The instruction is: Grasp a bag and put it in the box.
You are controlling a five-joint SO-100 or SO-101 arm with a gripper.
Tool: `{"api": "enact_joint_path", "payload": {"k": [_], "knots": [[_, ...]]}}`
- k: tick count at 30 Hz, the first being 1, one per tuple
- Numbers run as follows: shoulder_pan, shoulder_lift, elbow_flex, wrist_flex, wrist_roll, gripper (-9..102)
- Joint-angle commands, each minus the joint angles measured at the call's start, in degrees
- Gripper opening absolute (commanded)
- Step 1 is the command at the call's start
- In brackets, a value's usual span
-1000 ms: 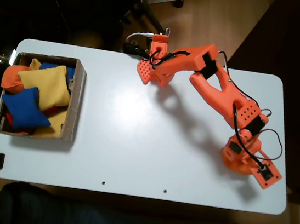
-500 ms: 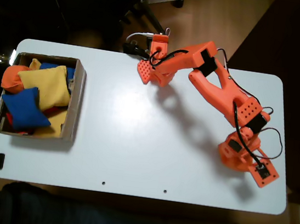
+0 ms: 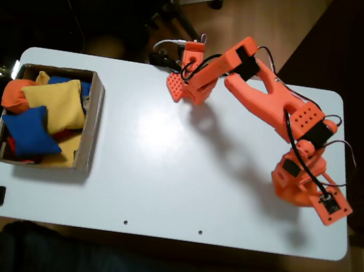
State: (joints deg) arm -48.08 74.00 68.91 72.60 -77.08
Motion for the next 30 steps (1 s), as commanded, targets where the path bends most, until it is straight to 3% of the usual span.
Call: {"api": "enact_joint_path", "payload": {"k": [1, 30], "knots": [[0.44, 7.73, -2.02, 2.02, 0.62, 3], [3.08, 22.06, -6.68, 18.90, 2.46, 3]]}}
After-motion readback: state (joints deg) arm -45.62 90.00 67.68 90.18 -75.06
